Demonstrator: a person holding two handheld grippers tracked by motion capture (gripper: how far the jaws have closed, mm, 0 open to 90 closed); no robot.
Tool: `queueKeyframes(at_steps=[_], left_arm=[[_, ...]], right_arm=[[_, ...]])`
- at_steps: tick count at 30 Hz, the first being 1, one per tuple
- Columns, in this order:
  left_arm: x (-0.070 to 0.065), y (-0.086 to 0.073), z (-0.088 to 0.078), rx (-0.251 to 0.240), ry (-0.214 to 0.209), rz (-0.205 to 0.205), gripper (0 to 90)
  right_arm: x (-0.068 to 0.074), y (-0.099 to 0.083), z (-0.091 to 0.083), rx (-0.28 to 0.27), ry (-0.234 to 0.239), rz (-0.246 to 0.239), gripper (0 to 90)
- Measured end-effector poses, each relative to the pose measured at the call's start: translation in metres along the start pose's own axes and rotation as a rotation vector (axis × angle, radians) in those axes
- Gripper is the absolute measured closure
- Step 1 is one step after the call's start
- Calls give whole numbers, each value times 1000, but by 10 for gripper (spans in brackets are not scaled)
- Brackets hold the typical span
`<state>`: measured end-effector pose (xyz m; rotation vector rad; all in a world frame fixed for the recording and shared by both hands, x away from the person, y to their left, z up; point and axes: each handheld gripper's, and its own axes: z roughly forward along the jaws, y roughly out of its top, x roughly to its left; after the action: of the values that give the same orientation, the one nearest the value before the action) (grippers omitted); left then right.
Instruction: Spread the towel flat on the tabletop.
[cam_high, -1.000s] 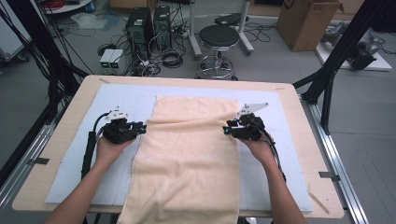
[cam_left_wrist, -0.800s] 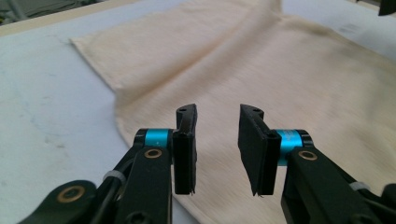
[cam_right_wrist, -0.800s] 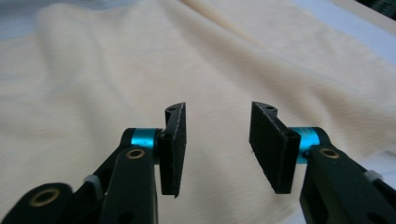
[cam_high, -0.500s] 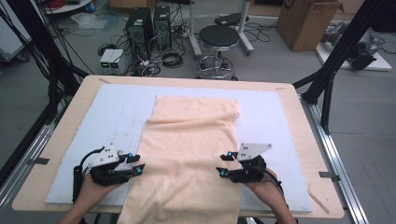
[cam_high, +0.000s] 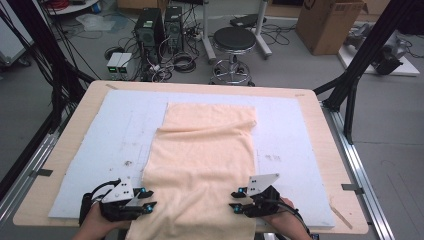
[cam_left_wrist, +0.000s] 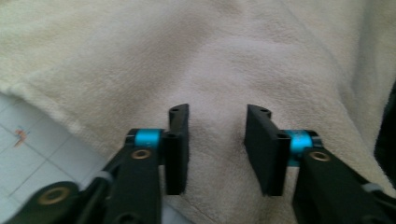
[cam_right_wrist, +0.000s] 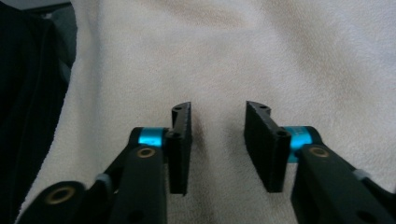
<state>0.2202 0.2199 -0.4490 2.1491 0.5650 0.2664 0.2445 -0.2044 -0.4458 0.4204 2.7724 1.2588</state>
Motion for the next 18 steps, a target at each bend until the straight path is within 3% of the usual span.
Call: queueKeyframes(at_steps=[2,5,10,18], left_arm=[[0,1,0,3,0,1,764],[-5,1,0,9,10,26,843],[-11,0,-6,23,22,16,857],[-31,-4,-23,32,16,40,856]], right_arm=[[-2,0,0,-2,4,11,723],[-3,2,1,7,26,-10,815],[2,5,-2,0,30,-26,842],[15,12,-11,-19,34,-53,842]])
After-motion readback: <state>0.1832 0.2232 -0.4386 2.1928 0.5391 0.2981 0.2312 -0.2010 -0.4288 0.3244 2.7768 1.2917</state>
